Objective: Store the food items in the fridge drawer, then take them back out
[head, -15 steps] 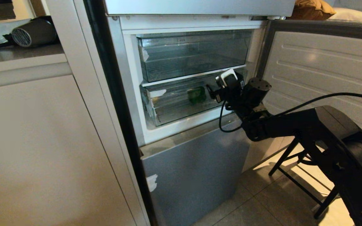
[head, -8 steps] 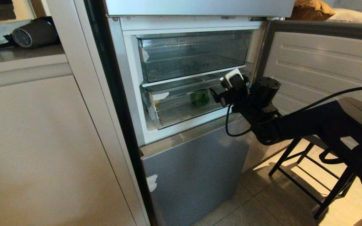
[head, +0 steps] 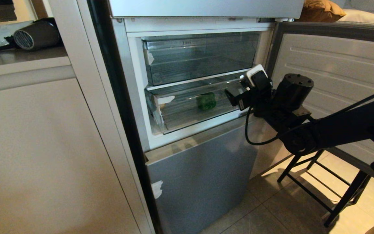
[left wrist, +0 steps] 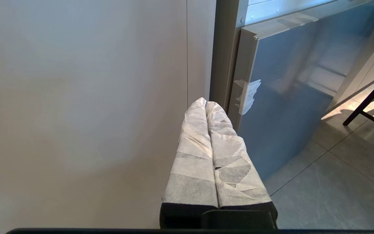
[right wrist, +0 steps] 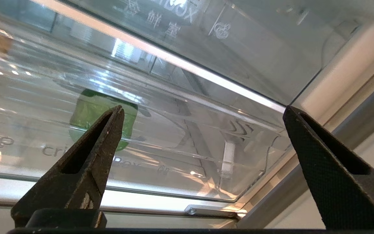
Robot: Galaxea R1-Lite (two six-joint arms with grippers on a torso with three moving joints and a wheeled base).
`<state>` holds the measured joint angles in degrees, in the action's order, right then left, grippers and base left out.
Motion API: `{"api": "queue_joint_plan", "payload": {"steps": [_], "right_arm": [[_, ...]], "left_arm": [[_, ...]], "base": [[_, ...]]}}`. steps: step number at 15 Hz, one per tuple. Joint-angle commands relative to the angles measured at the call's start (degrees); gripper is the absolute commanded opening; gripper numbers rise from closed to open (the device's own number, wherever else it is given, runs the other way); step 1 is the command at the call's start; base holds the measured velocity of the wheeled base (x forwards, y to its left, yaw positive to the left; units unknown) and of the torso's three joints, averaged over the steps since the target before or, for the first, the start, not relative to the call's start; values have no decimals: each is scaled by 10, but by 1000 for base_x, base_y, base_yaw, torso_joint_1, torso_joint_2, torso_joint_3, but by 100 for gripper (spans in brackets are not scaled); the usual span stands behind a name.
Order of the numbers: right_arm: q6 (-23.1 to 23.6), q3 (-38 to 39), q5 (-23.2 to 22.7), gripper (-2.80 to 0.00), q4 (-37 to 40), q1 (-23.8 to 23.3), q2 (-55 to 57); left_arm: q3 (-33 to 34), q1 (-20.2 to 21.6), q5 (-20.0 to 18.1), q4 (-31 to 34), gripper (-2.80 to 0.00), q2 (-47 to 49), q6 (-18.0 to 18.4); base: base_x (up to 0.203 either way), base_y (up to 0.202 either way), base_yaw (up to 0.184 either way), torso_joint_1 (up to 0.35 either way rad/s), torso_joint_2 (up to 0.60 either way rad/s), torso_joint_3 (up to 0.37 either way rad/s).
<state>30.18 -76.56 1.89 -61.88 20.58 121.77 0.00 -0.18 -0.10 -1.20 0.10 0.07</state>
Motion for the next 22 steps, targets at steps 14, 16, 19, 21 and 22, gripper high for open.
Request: {"api": "queue_joint_plan", "payload": {"steps": [14, 16, 19, 21, 22], "right_arm": [[0, -113, -14, 0, -18, -9, 113], [0, -125, -14, 0, -8, -13, 122], [-7, -154, -15, 0, -2, -15, 140], [-10, -171, -15, 0, 5, -18, 150], [-11, -176, -15, 0, 5, -18, 152]], "left_arm": [[6, 0, 0, 0, -280, 0, 0], [6, 0, 0, 0, -280, 0, 0], [6, 0, 0, 0, -280, 0, 0], [6, 0, 0, 0, -280, 0, 0], [6, 0, 0, 0, -280, 0, 0]], "base": [[0, 0, 0, 0, 0, 0], [0, 0, 0, 0, 0, 0], [0, 0, 0, 0, 0, 0], [0, 0, 0, 0, 0, 0], [0, 0, 0, 0, 0, 0]]}}
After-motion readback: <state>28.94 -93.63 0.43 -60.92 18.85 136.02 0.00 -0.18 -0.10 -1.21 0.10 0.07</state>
